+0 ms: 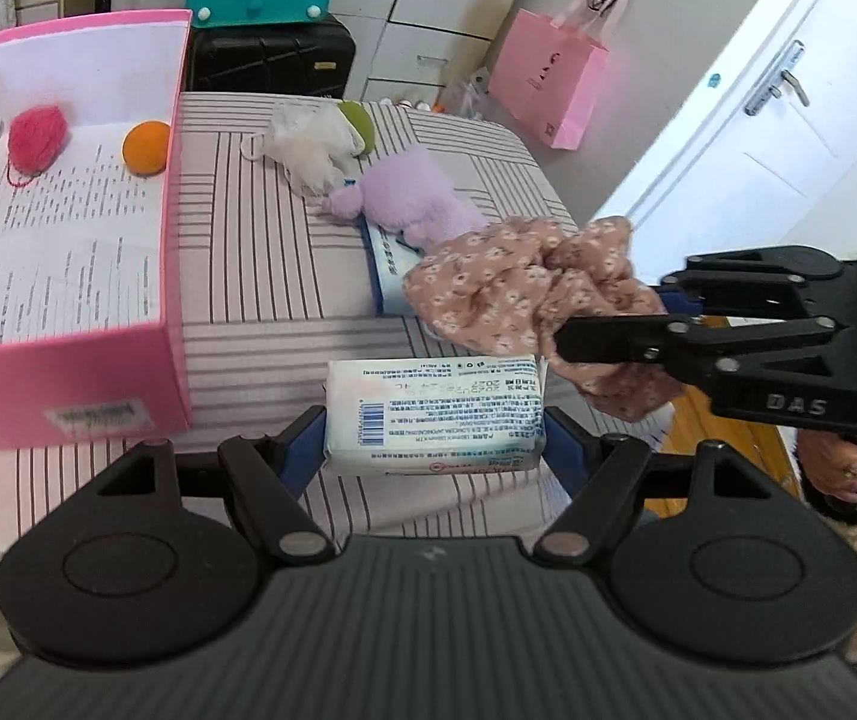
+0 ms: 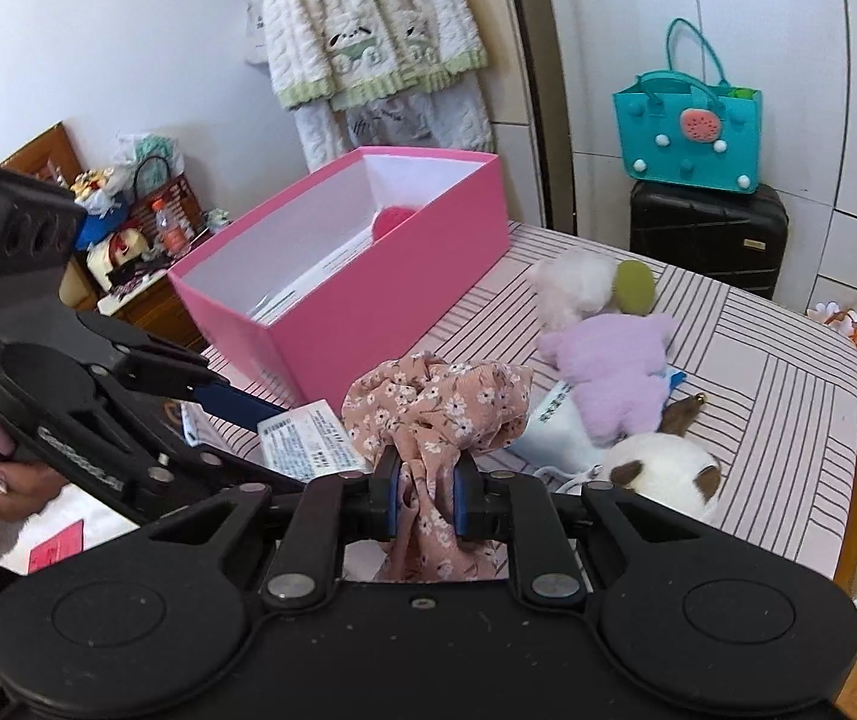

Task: Organize soft objects
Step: 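Carry the soap bar and floral scrunchie over the pink box with both grippers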

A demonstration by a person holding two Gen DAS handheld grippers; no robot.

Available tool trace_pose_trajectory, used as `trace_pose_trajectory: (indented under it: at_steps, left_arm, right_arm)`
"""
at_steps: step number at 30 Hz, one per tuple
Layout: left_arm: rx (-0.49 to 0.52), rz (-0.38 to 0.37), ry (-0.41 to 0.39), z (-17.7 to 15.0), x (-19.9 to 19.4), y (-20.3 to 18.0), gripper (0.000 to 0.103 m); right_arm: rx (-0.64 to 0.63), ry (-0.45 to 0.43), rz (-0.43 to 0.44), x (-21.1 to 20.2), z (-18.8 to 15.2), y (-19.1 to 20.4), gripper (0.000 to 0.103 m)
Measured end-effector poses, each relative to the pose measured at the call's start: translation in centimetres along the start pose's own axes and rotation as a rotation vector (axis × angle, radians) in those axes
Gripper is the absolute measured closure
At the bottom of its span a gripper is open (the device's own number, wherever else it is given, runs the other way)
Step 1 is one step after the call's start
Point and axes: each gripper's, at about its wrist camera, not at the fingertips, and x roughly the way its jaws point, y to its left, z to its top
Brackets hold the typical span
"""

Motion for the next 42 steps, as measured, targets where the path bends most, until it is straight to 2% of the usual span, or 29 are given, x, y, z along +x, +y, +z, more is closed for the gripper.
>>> trace_pose_trajectory:
  at_steps: [8,14,24,32,37,42]
  left_arm:
    - [-0.013,0.009,-0.027,-1.5,-2.5,0.7,0.029]
    - [0.015,0.006,-0.055,-1.8,-5.4,1.1,0.029]
    - [0.002,0.091,-0.163,-0.3,-9.3,4.2,0.028]
    - [-0.025,0.155,-0.215,2.3,-9.6,7.4,0.028]
    - [0.011,0.185,-0.273,4.1,-8.4,9.3,0.028]
    - [0.008,0.211,-0.254,6.0,-5.8,11.6,0.028]
  right_arm:
    - [-0.021,0.006,-0.001,0.1,-0.2,2.0,0.083]
    - [-0.068,0.012,0.017,0.2,0.5,3.9,0.082]
    - [-0.11,-0.019,0.063,0.8,1.9,4.9,0.082]
    - [-0.162,-0.096,0.118,2.3,5.1,5.5,0.082]
    - [-0.179,-0.108,0.145,4.7,8.5,5.6,0.082]
    - [-0.175,-0.074,0.079,8.8,12.8,4.9,0.082]
